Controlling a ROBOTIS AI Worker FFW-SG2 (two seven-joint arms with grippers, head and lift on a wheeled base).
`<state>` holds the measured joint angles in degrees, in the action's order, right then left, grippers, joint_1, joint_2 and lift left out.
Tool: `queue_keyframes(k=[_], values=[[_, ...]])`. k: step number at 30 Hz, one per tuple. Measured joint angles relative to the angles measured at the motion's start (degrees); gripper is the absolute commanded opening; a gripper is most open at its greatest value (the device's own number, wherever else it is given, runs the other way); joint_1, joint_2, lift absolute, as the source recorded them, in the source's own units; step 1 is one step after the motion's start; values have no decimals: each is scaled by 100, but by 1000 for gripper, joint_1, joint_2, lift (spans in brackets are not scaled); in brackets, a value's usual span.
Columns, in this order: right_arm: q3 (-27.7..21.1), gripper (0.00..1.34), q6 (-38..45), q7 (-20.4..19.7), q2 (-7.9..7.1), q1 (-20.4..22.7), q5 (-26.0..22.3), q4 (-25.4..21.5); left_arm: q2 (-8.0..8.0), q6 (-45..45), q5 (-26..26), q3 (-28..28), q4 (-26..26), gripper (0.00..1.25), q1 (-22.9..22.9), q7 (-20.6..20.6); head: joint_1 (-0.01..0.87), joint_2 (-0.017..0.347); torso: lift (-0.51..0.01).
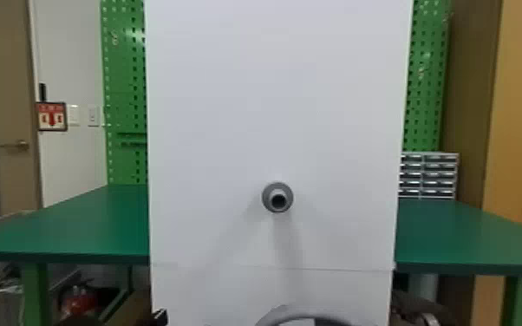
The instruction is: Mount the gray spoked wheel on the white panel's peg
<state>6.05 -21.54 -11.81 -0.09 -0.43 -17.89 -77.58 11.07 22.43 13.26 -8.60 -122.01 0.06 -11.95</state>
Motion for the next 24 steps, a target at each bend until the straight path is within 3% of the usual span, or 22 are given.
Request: queue_keyframes(k=[4, 13, 24], values=[[-54, 95, 4, 282, -10, 23, 346, 305, 0, 0, -64, -19, -5, 789, -5, 0, 123, -8, -403], [107, 95, 245, 860, -280, 11, 445, 630, 6, 10, -96, -16, -6, 789, -12, 0, 123, -8, -403], [-124, 95, 299, 1033, -196, 46, 599, 705, 2, 20, -56, 18, -4, 789, -5, 0, 123, -8, -403]])
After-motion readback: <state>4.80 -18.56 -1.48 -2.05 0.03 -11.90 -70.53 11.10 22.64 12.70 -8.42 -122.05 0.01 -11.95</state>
